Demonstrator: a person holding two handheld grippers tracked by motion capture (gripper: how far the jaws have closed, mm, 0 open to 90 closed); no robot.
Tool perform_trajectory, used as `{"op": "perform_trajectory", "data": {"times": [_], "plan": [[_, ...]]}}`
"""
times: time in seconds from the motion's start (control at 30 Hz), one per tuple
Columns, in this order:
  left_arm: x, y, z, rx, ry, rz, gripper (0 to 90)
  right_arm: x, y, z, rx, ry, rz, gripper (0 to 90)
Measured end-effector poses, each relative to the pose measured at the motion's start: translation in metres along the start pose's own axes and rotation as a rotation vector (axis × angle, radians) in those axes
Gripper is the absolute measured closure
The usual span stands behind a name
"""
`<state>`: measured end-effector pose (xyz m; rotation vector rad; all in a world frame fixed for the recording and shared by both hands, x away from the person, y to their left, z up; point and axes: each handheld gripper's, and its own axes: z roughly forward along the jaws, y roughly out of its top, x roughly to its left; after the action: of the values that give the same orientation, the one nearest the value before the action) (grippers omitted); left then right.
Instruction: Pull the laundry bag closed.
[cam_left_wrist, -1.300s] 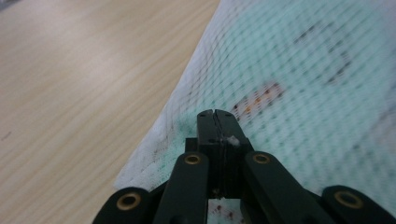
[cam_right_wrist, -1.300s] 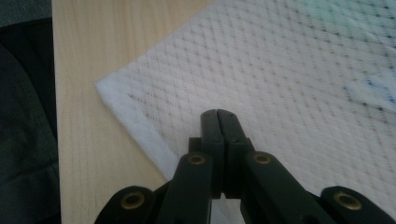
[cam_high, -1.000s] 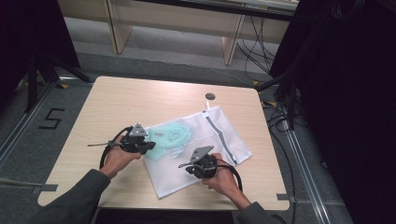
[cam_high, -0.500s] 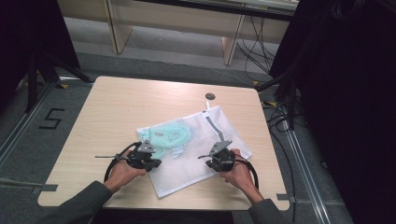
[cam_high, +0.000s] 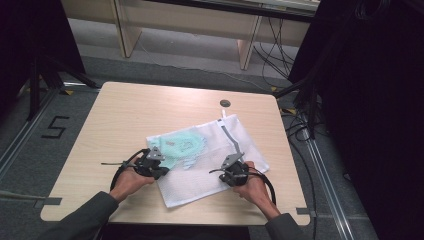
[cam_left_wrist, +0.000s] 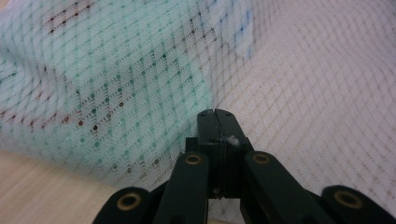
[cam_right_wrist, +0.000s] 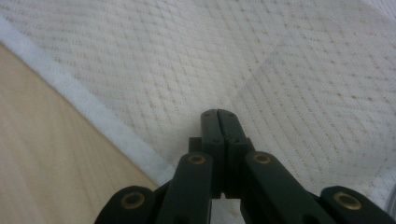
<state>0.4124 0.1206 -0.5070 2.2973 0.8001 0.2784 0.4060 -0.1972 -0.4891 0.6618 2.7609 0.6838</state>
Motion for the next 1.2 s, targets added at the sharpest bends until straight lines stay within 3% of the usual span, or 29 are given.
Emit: {"op": "perform_trajectory", "data": {"times": [0.07,0.1,0.13,0.2,0.27,0.3,0.4,0.63,0.97,1.1,1.13,1.2], "plan": [[0.002,0.000,-0.002,0.016,0.018,0.033,89.5,0.004,0.001,0.001,-0.001,0.015,0.002,90.0],[0.002,-0.001,-0.002,0.010,0.011,0.006,89.5,0.006,0.002,0.002,-0.015,0.013,-0.013,90.0],[0.004,-0.002,-0.003,0.010,0.016,0.003,89.5,0.008,0.002,0.002,-0.012,0.017,0.002,90.0],[0.007,-0.002,-0.004,0.019,0.019,0.010,89.5,0.013,0.006,0.003,-0.018,0.020,-0.032,90.0],[0.010,-0.003,-0.004,0.017,0.033,-0.003,89.5,0.014,0.007,0.003,-0.007,0.027,-0.024,90.0],[0.012,-0.003,-0.005,0.021,0.038,0.009,89.5,0.017,0.008,0.004,-0.006,0.039,-0.020,90.0],[0.016,-0.004,-0.006,0.024,0.044,-0.007,89.5,0.021,0.012,0.006,-0.010,0.045,-0.053,90.0],[0.025,-0.007,-0.009,0.027,0.060,-0.026,89.5,0.031,0.022,0.011,-0.021,0.062,-0.071,90.0],[0.033,-0.009,-0.012,0.036,0.083,-0.035,89.4,0.040,0.029,0.015,-0.043,0.079,-0.083,90.0],[0.036,-0.010,-0.014,0.038,0.084,-0.018,89.4,0.043,0.032,0.017,-0.040,0.095,-0.082,90.0],[0.036,-0.011,-0.013,0.035,0.085,-0.038,89.5,0.044,0.032,0.017,-0.044,0.092,-0.088,90.0],[0.038,-0.011,-0.015,0.044,0.088,-0.022,89.5,0.046,0.033,0.018,-0.044,0.104,-0.085,90.0]]}}
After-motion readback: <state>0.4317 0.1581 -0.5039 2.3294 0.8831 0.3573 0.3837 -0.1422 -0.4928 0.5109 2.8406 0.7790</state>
